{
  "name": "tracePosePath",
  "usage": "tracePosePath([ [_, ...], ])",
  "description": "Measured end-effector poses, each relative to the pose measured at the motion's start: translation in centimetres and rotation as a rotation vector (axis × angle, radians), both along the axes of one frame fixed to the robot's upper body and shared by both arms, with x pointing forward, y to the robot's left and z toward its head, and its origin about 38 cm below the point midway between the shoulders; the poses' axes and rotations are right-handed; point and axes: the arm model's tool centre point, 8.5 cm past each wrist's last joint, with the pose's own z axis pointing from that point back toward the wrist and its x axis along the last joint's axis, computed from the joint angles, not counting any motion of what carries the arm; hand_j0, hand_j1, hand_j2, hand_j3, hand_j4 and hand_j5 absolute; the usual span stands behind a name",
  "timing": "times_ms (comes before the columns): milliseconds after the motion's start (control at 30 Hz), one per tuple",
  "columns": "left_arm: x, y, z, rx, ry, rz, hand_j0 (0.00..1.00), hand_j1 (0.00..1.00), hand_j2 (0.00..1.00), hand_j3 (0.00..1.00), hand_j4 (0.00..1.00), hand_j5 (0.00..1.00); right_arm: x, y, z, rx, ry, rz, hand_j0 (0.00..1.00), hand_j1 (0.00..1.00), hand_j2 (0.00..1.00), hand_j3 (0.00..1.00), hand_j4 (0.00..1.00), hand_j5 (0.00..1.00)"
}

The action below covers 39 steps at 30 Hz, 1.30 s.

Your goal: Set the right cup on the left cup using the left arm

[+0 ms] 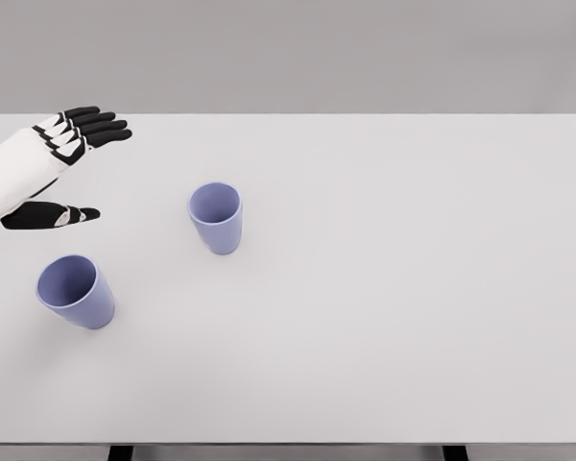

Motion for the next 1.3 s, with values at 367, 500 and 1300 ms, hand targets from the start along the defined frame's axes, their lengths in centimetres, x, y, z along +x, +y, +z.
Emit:
tracePosePath([
  [367,0.4,0.0,0.8,0.043,-0.036,0.002,1.0,1.0,1.0,1.0,1.0,1.0,-0.5,0.0,0.0,0.001,0.015,0.005,1.0,1.0,1.0,1.0,1.0,1.0],
  [500,0.9,0.1,2.3,0.075,-0.083,0.005,1.0,1.0,1.0,1.0,1.0,1.0,-0.5,0.0,0.0,0.001,0.015,0.004,1.0,1.0,1.0,1.0,1.0,1.0],
  [1300,5.1,-5.9,9.4,0.243,0.191,-0.132,1.0,1.0,1.0,1.0,1.0,1.0,-0.5,0.0,0.0,0.001,0.015,0.004,1.0,1.0,1.0,1.0,1.0,1.0],
])
